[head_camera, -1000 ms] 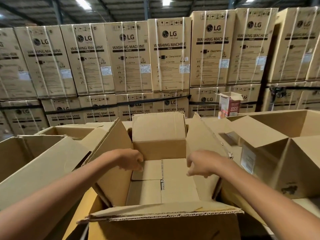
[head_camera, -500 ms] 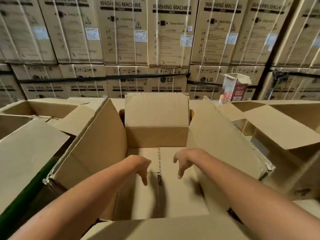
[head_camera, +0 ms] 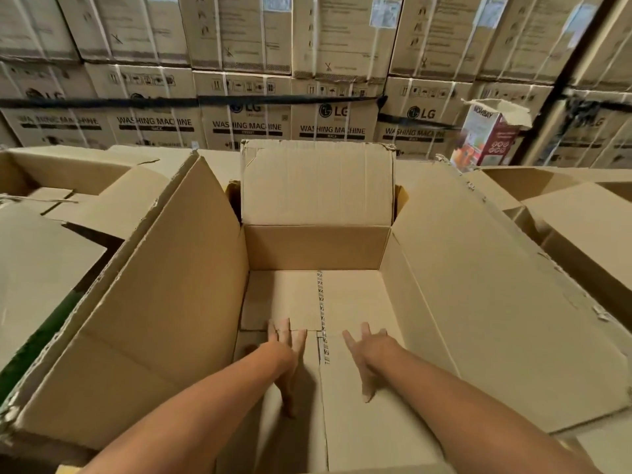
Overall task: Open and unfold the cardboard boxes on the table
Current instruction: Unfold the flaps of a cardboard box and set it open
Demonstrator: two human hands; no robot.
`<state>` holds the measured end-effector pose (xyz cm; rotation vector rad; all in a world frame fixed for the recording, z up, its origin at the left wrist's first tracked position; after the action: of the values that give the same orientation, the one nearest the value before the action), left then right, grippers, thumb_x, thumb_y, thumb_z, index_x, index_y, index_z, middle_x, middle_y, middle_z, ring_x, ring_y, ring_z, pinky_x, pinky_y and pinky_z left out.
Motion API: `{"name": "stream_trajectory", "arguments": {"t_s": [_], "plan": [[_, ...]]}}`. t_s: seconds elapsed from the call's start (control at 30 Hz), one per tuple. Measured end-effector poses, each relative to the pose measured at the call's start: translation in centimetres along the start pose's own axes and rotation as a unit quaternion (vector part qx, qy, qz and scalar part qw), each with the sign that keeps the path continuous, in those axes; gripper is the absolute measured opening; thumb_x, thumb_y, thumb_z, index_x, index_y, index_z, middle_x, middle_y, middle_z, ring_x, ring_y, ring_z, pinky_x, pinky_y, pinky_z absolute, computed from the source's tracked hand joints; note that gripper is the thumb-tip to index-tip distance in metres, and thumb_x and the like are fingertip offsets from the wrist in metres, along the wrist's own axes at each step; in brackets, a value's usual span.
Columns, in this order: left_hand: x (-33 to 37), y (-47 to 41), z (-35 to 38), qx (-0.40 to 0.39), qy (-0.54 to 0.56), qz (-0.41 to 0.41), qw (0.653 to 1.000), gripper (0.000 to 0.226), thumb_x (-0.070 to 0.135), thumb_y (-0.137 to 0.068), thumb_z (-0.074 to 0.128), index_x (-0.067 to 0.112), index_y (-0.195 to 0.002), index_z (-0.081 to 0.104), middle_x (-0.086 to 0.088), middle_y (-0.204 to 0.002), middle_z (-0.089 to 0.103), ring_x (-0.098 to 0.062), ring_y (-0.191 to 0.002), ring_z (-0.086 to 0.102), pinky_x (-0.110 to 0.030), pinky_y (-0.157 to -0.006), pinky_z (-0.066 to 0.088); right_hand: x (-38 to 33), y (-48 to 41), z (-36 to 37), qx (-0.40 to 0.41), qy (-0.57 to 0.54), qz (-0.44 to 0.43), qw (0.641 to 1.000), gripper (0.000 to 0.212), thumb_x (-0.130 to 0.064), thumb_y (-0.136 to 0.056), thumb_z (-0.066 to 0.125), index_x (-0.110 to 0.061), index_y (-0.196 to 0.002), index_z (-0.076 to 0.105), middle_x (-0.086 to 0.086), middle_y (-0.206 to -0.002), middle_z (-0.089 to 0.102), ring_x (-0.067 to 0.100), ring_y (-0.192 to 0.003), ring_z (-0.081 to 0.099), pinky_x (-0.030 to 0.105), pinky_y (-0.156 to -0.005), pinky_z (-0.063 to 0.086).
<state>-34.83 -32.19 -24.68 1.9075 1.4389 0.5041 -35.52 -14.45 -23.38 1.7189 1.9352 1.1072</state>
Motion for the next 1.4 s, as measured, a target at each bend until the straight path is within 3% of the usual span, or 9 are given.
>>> {"name": "stream_trajectory", "arguments": {"t_s": [0.23,0.47,0.67,0.83,0.97,1.07,1.17,1.3,1.4], "plan": [[-1.5,3.3,-5.5,0.102,-0.018,0.032,0.994,0.136,0.066,-0.068,0.078,0.022,-0.156,-0.016,-0.016,-0.164,-0.014,-0.042,-0.150,-0.009,-0.062,-0.117,0.020,1.9,4.2,-7.5,0.126,-0.088,-0.076,0.985,0.135,-0.048,-0.070,0.087,-0.028,-0.158,-0.013,0.019,-0.166,-0.005,0.034,-0.150,0.023,0.043,-0.119,0.030],[-4.2,13.6,-15.5,0.278,0.089,0.016,0.956,0.109,0.050,-0.088,0.068,0.021,-0.157,-0.012,-0.015,-0.164,-0.013,-0.034,-0.152,-0.008,-0.054,-0.121,0.018,4.6,14.9,-15.0,0.311,-0.147,-0.098,0.934,0.118,-0.059,-0.079,0.075,-0.026,-0.160,-0.004,0.019,-0.166,0.003,0.035,-0.150,0.024,0.043,-0.118,0.030],[-3.0,26.2,-16.4,0.386,0.146,0.030,0.910,0.098,0.044,-0.094,0.062,0.022,-0.158,-0.009,-0.016,-0.165,-0.008,-0.033,-0.152,-0.003,-0.046,-0.123,0.009,5.8,25.2,-13.8,0.415,-0.210,-0.152,0.872,0.098,-0.062,-0.081,0.069,-0.021,-0.156,0.022,0.012,-0.160,0.033,0.031,-0.142,0.038,0.044,-0.113,0.038],[0.3,36.8,-12.3,0.456,0.179,0.045,0.871,0.092,0.051,-0.093,0.057,0.031,-0.158,-0.005,-0.006,-0.165,-0.013,-0.027,-0.152,-0.010,-0.043,-0.121,0.002,5.4,33.3,-7.8,0.454,-0.262,-0.211,0.825,0.102,-0.059,-0.086,0.067,-0.031,-0.160,0.002,0.002,-0.168,0.006,0.024,-0.153,0.019,0.046,-0.121,0.027],[1.9,44.5,-8.1,0.538,0.262,0.062,0.799,0.086,0.050,-0.092,0.056,0.039,-0.156,-0.001,0.002,-0.166,-0.007,-0.020,-0.153,0.000,-0.040,-0.121,0.009,5.2,40.0,-3.4,0.498,-0.341,-0.246,0.759,0.097,-0.055,-0.088,0.065,-0.040,-0.158,0.000,-0.007,-0.168,0.009,0.018,-0.152,0.018,0.045,-0.121,0.027],[2.6,49.0,-3.5,0.598,0.319,0.081,0.731,0.086,0.070,-0.086,0.050,0.049,-0.153,0.000,0.008,-0.166,0.003,-0.015,-0.152,0.011,-0.053,-0.121,0.022,4.3,45.1,0.3,0.528,-0.393,-0.277,0.700,0.088,-0.053,-0.090,0.064,-0.049,-0.154,0.004,-0.008,-0.165,0.019,0.017,-0.149,0.027,0.044,-0.120,0.030],[3.7,51.7,2.8,0.637,0.339,0.072,0.688,0.089,0.071,-0.084,0.051,0.040,-0.156,0.008,0.011,-0.165,0.012,-0.008,-0.151,0.014,-0.052,-0.120,0.025,2.5,48.5,5.0,0.541,-0.458,-0.295,0.640,0.082,-0.061,-0.081,0.061,-0.059,-0.144,0.009,-0.008,-0.160,0.031,0.018,-0.142,0.039,0.043,-0.113,0.041],[4.8,53.0,12.1,0.644,0.387,0.011,0.660,0.087,0.065,-0.085,0.054,0.032,-0.157,0.019,0.006,-0.162,0.025,-0.010,-0.148,0.024,-0.049,-0.118,0.031,-1.7,48.5,10.8,0.537,-0.534,-0.324,0.567,0.078,-0.060,-0.084,0.067,-0.044,-0.149,0.028,-0.014,-0.153,0.041,0.001,-0.133,0.045,0.027,-0.099,0.049],[4.0,52.4,20.0,0.626,0.431,-0.049,0.648,0.081,0.060,-0.087,0.058,0.035,-0.155,0.023,0.010,-0.160,0.029,-0.008,-0.145,0.030,-0.046,-0.116,0.035,-7.1,46.4,15.0,0.496,-0.555,-0.344,0.572,0.077,-0.057,-0.082,0.064,-0.035,-0.150,0.036,-0.018,-0.147,0.045,0.001,-0.129,0.049,0.025,-0.091,0.051]]}}
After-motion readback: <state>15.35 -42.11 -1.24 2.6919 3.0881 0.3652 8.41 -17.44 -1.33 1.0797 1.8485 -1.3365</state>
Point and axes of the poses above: each hand's wrist, its own y-axis away from the middle knuckle, its own z-axis out of the palm, x = y × z, the point moved 8 cm from there along -y, towards the middle knuckle
